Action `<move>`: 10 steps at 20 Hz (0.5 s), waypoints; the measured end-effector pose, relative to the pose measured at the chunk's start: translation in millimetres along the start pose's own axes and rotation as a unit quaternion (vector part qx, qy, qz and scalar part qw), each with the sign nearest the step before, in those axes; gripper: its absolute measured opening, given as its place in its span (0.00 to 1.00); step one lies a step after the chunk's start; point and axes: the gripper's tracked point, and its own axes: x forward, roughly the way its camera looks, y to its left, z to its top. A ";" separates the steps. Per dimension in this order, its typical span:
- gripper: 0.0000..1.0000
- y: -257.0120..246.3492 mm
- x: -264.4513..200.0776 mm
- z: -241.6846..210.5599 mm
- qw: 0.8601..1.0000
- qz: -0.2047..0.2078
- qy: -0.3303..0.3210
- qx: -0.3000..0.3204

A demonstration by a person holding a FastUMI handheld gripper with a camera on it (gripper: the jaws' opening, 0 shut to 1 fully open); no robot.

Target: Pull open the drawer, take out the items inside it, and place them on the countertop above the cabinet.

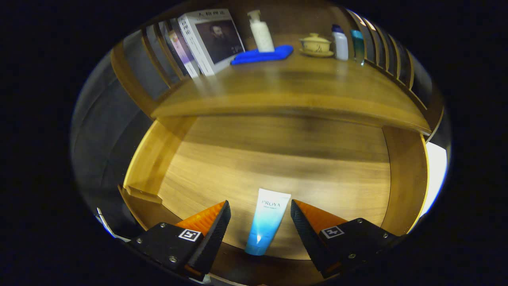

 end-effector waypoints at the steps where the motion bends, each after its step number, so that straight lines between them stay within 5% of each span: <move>1: 0.94 -1.5 4.5 0.9 1.000 -0.005 0.007 -0.002; 10: 0.88 -6.3 26.3 -21.5 0.995 -0.028 0.092 -0.025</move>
